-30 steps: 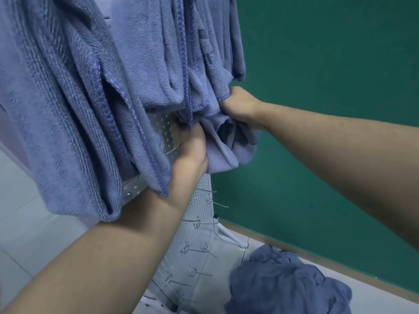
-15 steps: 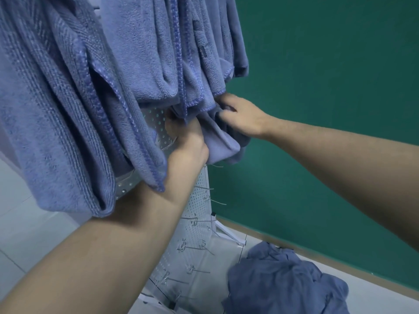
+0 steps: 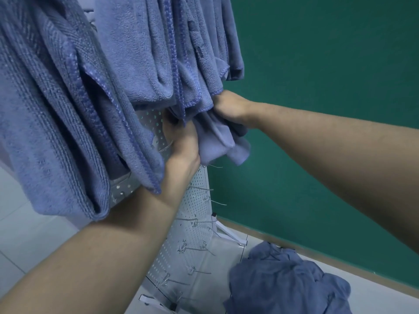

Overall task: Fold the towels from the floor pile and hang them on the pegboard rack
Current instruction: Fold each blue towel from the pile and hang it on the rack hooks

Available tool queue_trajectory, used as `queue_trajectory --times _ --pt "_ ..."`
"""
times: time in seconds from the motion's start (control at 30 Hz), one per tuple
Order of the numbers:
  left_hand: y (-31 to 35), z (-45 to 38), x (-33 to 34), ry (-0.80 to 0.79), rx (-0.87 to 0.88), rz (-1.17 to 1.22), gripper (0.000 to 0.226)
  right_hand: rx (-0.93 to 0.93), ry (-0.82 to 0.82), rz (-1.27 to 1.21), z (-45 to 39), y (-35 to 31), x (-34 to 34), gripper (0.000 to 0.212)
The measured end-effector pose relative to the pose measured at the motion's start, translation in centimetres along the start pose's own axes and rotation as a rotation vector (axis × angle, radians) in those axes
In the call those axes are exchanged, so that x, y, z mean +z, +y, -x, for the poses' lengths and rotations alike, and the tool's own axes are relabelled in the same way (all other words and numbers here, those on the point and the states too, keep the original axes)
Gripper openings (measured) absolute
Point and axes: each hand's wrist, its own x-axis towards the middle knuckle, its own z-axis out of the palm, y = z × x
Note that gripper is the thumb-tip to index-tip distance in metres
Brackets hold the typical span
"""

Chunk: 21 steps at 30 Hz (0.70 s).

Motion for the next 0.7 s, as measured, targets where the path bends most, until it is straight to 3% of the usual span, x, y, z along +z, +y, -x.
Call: queue_trajectory --times 0.03,0.13,0.17,0.23,0.4,0.53,0.7 --pt "0.1 -0.5 -0.4 -0.015 0.058 -0.006 0.02 -0.002 -0.015 0.001 -0.1 0.0 0.3 0.047" --pt "0.4 -1.0 -0.4 -0.229 0.13 -0.019 0.033 0.011 -0.047 0.068 0.1 0.2 0.6 0.052" --pt "0.3 -0.9 -0.2 -0.148 0.188 -0.106 0.043 -0.006 -0.063 0.092 0.2 0.3 0.7 0.047" --pt "-1.1 -0.1 -0.1 0.224 0.313 -0.232 0.042 -0.049 -0.096 0.063 0.4 0.4 1.0 0.035" --pt "-3.1 1.0 -0.6 0.266 0.503 -0.356 0.044 0.036 -0.052 -0.283 1.6 1.7 2.4 0.035" --pt "-4.1 1.2 -2.2 0.291 0.712 -0.515 0.027 0.041 -0.092 -0.475 2.6 2.7 2.9 0.034" --pt "-5.4 0.1 -2.6 0.239 0.71 -0.584 0.044 0.009 -0.095 -0.44 2.1 2.6 4.0 0.038"
